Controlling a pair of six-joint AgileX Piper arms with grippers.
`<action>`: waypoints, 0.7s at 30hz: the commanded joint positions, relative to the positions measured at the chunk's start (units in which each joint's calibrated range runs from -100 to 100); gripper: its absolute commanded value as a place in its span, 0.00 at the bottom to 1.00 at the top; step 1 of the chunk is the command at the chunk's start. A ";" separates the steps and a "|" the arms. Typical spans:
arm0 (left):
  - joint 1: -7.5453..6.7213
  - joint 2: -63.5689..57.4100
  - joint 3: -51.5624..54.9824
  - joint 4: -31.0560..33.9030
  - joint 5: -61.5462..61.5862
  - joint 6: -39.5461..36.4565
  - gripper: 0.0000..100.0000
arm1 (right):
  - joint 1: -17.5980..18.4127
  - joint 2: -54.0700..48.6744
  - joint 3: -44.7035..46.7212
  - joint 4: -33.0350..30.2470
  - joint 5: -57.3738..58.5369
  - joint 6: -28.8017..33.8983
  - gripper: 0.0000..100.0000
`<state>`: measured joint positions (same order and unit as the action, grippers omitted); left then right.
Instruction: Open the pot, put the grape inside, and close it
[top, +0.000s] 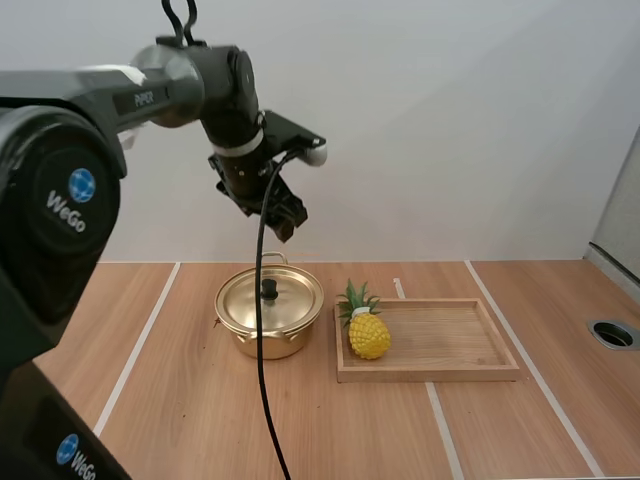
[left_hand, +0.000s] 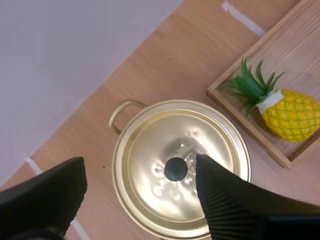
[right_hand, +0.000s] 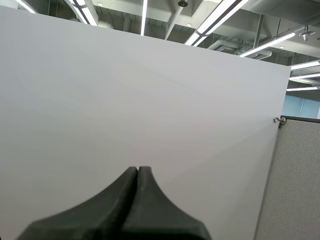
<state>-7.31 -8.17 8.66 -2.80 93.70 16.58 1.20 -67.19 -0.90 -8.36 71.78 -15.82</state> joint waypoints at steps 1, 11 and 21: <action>-0.05 -5.98 -3.43 0.67 1.61 -1.25 1.00 | -0.20 -0.65 -0.56 0.31 -2.19 0.11 0.00; -0.05 -24.00 -15.34 4.80 -5.25 -8.19 1.00 | -0.20 -0.65 -0.56 1.22 -3.10 0.11 0.00; -0.05 -37.01 -22.88 4.80 -5.83 -10.93 1.00 | -0.20 -0.65 -0.56 1.85 -3.10 0.20 0.00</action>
<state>-7.31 -42.67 -13.13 1.45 88.91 6.77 1.20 -67.19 -0.90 -7.12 70.43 -15.74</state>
